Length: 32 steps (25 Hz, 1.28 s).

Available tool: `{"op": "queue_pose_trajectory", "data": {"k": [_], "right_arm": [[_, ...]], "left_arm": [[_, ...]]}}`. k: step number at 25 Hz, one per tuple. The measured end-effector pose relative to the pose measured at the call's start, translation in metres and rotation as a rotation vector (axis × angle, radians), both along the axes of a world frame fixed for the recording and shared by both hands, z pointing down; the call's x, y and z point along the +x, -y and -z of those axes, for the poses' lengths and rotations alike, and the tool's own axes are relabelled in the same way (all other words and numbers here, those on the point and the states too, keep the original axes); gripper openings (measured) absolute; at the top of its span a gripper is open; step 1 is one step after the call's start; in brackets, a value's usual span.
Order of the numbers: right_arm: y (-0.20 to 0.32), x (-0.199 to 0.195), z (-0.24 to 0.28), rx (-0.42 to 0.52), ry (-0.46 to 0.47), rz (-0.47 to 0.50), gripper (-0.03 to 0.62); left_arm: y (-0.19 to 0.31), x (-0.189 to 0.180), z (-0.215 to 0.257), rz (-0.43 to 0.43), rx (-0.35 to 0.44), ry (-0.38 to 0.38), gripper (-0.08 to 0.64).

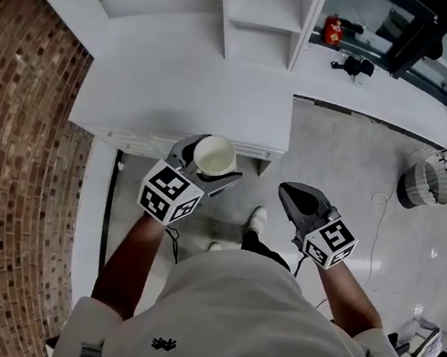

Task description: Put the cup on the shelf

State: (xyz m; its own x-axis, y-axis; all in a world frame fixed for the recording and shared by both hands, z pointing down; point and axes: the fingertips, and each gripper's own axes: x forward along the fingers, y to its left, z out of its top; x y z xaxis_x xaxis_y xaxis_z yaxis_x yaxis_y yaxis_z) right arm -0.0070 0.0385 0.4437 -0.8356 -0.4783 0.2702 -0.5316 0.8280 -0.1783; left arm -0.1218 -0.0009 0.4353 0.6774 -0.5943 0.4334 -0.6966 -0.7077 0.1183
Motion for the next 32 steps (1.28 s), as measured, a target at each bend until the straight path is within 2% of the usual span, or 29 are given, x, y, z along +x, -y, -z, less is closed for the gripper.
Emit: {"op": "queue_pose_trajectory", "data": {"k": [6, 14, 23, 32], "right_arm": [[0.066, 0.032, 0.006, -0.001, 0.006, 0.023, 0.011], [0.124, 0.073, -0.008, -0.018, 0.007, 0.049, 0.011], [0.171, 0.086, -0.017, -0.036, -0.001, -0.017, 0.011], [0.226, 0.069, -0.009, -0.021, -0.015, -0.146, 0.011]], "left_arm": [[0.071, 0.033, 0.011, 0.016, 0.005, 0.009, 0.433], [0.153, 0.063, 0.016, 0.046, 0.023, 0.015, 0.434], [0.233, 0.058, 0.026, 0.027, 0.04, 0.038, 0.433], [0.336, 0.04, 0.045, -0.026, 0.073, 0.025, 0.433]]}}
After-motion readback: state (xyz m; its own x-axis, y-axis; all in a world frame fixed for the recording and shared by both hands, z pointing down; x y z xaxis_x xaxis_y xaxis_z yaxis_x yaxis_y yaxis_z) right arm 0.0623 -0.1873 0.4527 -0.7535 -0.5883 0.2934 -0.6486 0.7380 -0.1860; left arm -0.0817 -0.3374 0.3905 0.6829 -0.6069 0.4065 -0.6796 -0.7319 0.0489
